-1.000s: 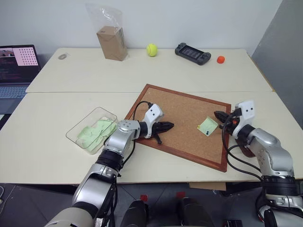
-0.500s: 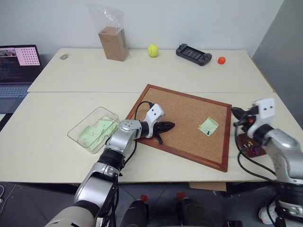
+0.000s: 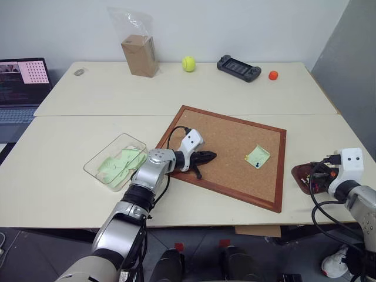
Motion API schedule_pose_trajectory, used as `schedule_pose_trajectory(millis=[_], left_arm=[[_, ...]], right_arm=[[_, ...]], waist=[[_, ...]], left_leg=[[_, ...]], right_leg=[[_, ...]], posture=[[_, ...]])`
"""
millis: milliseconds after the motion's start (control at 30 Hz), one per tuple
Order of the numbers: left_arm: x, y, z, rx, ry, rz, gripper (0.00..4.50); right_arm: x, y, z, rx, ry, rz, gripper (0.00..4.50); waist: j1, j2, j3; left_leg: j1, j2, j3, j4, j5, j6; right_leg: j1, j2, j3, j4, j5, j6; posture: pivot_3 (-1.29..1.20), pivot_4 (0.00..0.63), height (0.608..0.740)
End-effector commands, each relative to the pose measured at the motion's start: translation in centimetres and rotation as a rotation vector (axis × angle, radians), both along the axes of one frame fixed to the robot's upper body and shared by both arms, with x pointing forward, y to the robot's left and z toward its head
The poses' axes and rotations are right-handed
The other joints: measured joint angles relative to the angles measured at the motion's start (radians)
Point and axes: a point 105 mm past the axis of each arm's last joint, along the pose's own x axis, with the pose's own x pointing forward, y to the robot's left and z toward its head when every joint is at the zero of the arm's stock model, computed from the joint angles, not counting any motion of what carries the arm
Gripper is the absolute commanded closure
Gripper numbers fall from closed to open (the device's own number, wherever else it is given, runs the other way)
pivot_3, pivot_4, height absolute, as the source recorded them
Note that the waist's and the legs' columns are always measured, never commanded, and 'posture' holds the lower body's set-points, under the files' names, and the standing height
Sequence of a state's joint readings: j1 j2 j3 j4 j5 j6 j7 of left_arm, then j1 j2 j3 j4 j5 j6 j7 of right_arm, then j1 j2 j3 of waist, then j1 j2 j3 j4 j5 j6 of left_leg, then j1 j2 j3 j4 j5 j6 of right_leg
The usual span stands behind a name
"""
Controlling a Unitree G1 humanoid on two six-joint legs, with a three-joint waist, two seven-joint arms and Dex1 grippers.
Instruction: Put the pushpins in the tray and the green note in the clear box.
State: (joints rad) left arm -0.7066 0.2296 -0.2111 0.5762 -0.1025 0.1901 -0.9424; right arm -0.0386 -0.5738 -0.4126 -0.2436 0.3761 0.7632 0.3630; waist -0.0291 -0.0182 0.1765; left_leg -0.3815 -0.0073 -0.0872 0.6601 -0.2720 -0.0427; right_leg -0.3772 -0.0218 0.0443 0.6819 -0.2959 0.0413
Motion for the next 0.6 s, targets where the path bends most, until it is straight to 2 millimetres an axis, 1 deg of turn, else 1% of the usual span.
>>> schedule_pose_trajectory(millis=[33,100,167,200,333,367,600], left_arm=[[-0.13,-0.37,-0.55,0.03,0.013,-0.017,4.5],[-0.11,-0.32,-0.55,0.031,0.012,-0.018,4.5],[-0.1,-0.26,-0.52,0.03,0.01,-0.017,4.5],[-0.1,-0.23,-0.51,0.031,0.009,-0.017,4.5],[-0.12,-0.18,-0.47,0.028,0.006,-0.013,4.5],[-0.1,-0.18,-0.43,0.026,0.003,-0.011,4.5],[-0.14,-0.31,-0.31,0.022,0.0,-0.014,4.5]], right_arm=[[0.0,-0.68,1.81,-0.012,-0.061,-0.032,4.48],[0.01,-0.68,1.76,-0.009,-0.056,-0.031,4.48],[0.01,-0.89,1.61,-0.012,-0.05,-0.038,4.04],[0.0,-0.98,1.56,-0.017,-0.049,-0.039,3.97],[-0.01,-1.21,1.43,-0.031,-0.045,-0.037,3.08],[-0.02,-1.22,1.39,-0.033,-0.044,-0.036,2.95],[0.0,-1.27,1.31,-0.041,-0.043,-0.039,1.56]], waist=[[0.0,0.0,0.0],[0.0,0.0,0.0],[0.0,0.0,0.0],[0.0,0.0,0.0],[0.0,0.0,0.0],[0.0,0.0,0.0],[0.0,0.0,0.0]], left_leg=[[0.0,0.0,0.0,0.0,0.0,0.0],[0.0,0.0,0.0,0.0,0.0,0.0],[0.0,0.0,0.0,0.0,0.0,0.0],[0.0,0.0,0.0,0.0,0.0,0.0],[0.0,0.0,0.0,0.0,0.0,0.0],[0.0,0.0,0.0,0.0,0.0,0.0],[0.0,0.0,0.0,0.0,0.0,0.0]], right_leg=[[0.0,0.0,0.0,0.0,0.0,0.0],[0.0,0.0,0.0,0.0,0.0,0.0],[0.0,0.0,0.0,0.0,0.0,0.0],[0.0,0.0,0.0,0.0,0.0,0.0],[0.0,0.0,0.0,0.0,0.0,0.0],[0.0,0.0,0.0,0.0,0.0,0.0],[0.0,0.0,0.0,0.0,0.0,0.0]], posture=[[0.0,0.15,0.74],[0.0,0.15,0.74],[0.0,0.15,0.74],[0.0,0.15,0.74],[0.0,0.15,0.74],[0.0,0.15,0.74],[0.0,0.15,0.74]])
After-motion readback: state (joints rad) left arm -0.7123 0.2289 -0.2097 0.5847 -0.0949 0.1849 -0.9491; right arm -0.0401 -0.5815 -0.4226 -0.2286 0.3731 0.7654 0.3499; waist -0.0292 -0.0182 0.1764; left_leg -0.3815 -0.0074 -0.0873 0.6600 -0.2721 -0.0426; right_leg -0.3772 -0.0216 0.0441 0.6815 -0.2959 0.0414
